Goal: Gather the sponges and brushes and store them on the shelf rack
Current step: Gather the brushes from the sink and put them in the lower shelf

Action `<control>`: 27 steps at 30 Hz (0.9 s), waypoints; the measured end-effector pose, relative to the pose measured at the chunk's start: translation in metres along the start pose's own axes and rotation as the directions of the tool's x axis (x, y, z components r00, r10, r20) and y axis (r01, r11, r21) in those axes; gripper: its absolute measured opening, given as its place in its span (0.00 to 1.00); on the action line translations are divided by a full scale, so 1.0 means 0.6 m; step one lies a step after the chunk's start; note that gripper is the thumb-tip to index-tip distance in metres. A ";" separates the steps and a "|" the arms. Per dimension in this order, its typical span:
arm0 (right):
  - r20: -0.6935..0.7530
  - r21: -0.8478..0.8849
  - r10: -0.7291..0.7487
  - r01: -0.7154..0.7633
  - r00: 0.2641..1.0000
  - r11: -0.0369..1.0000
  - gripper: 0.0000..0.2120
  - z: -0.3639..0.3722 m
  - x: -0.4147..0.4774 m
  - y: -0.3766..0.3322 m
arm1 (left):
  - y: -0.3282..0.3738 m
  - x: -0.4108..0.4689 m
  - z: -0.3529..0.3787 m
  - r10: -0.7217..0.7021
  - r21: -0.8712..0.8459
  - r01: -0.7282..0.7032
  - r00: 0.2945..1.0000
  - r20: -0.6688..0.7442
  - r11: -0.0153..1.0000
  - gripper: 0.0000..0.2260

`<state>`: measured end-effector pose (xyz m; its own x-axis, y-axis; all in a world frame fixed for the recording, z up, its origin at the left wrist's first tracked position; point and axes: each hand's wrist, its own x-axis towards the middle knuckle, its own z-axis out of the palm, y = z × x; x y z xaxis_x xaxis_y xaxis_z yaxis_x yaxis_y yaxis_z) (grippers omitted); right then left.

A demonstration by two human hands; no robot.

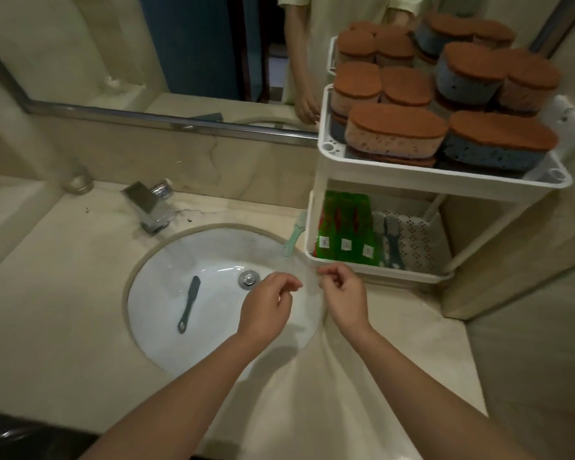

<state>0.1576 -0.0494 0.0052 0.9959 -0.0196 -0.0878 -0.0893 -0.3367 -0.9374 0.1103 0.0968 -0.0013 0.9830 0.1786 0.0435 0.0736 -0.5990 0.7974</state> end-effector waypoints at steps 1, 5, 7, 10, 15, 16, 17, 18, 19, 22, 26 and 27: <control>0.028 -0.013 0.008 -0.008 1.000 1.000 0.10 0.017 -0.003 -0.001 | -0.016 -0.005 -0.011 -0.035 -0.004 0.035 0.999 -0.008 0.999 0.17; 0.147 -0.033 0.074 -0.070 0.986 0.997 0.12 0.093 -0.010 -0.008 | -0.076 -0.020 -0.058 -0.155 0.005 0.156 0.987 -0.044 0.988 0.16; 0.212 -0.047 0.136 -0.129 0.968 0.991 0.12 0.132 -0.012 -0.009 | -0.107 -0.023 -0.080 -0.202 -0.015 0.202 0.977 -0.070 0.979 0.15; 0.323 -0.085 0.242 -0.227 0.915 0.970 0.11 0.193 -0.014 -0.007 | -0.155 -0.023 -0.115 -0.293 -0.075 0.286 0.950 -0.107 0.955 0.14; 0.429 -0.120 0.393 -0.380 0.813 0.917 0.09 0.301 -0.015 -0.001 | -0.240 -0.009 -0.171 -0.476 -0.190 0.454 0.875 -0.090 0.871 0.13; 0.439 -0.123 0.416 -0.405 0.797 0.906 0.09 0.323 -0.015 0.001 | -0.257 -0.003 -0.179 -0.513 -0.193 0.493 0.856 -0.068 0.848 0.12; 0.444 -0.128 0.436 -0.426 0.783 0.896 0.08 0.344 -0.015 0.004 | -0.274 0.003 -0.187 -0.552 -0.187 0.537 0.833 -0.035 0.823 0.11; 0.445 -0.134 0.453 -0.442 0.773 0.887 0.08 0.366 -0.014 0.007 | -0.289 0.010 -0.193 -0.589 -0.169 0.581 0.808 0.006 0.796 0.10; 0.443 -0.143 0.467 -0.454 0.765 0.880 0.09 0.388 -0.013 0.010 | -0.304 0.017 -0.198 -0.620 -0.139 0.620 0.783 0.047 0.772 0.11; 0.434 -0.184 0.499 -0.468 0.750 0.864 0.10 0.449 -0.009 0.024 | -0.336 0.036 -0.213 -0.683 -0.081 0.695 0.718 0.132 0.715 0.15; 0.384 -0.249 0.547 -0.488 0.744 0.837 0.15 0.506 -0.007 0.048 | -0.359 0.056 -0.223 -0.742 -0.100 0.766 0.640 0.198 0.635 0.16; 0.368 -0.262 0.556 -0.490 0.746 0.831 0.17 0.516 -0.006 0.054 | -0.364 0.059 -0.224 -0.746 -0.090 0.773 0.631 0.212 0.628 0.16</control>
<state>0.1474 0.2309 -0.1293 0.6890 0.1442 -0.7103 -0.5595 -0.5171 -0.6477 0.1064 0.3389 -0.0928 0.6015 0.3944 -0.6947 0.7905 -0.1679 0.5890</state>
